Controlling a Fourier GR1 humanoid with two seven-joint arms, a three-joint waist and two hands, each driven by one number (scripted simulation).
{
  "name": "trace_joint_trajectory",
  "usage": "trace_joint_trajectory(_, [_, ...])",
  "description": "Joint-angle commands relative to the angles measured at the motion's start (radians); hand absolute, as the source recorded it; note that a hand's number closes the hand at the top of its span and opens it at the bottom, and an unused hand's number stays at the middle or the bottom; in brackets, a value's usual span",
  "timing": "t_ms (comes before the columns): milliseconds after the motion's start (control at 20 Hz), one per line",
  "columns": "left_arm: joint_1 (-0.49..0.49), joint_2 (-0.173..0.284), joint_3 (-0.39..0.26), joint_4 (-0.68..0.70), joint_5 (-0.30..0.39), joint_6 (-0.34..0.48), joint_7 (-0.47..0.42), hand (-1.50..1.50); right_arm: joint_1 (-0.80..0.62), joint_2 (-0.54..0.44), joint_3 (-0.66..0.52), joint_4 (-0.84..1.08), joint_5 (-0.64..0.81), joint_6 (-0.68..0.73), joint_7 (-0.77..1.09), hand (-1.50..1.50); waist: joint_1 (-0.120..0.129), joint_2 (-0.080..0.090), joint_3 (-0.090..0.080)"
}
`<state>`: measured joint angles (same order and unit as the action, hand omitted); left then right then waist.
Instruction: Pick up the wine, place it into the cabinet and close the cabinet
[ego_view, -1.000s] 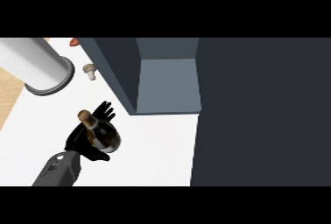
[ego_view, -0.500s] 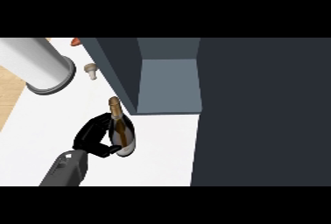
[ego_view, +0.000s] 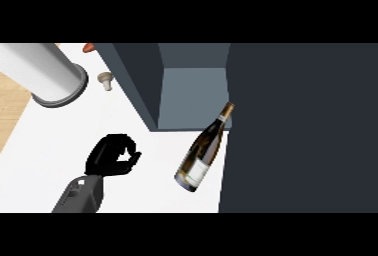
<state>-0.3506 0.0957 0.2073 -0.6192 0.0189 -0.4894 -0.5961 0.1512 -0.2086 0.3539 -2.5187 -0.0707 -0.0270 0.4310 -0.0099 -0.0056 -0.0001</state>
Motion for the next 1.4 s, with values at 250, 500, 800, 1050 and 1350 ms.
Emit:
trace_joint_trajectory(250, [0.202,-0.070,0.121,-0.222,0.141,0.119,-0.150,1.50,0.057,-0.008,0.007,-0.196,-0.036,-0.015,0.072,-1.50,0.015,-0.005,0.001])
trace_joint_trajectory(500, [0.318,-0.095,-0.095,-0.463,0.251,0.196,-0.060,1.50,0.069,-0.025,-0.043,-0.192,-0.084,0.001,0.059,-1.50,0.014,-0.008,0.003])
trace_joint_trajectory(800, [0.371,-0.095,-0.253,-0.745,0.304,0.352,0.128,1.50,0.079,-0.015,-0.042,-0.183,-0.084,0.019,0.029,-1.50,0.007,-0.004,0.002])
trace_joint_trajectory(1050, [0.325,-0.096,-0.428,-0.936,0.296,0.624,0.267,1.50,0.043,-0.010,-0.061,-0.161,-0.088,0.017,0.046,-1.50,0.002,-0.002,0.002])
trace_joint_trajectory(1350, [0.204,-0.096,-0.525,-0.980,0.306,0.816,0.384,1.50,0.063,-0.003,-0.055,-0.213,-0.089,0.012,0.083,-1.50,-0.008,0.001,0.000])
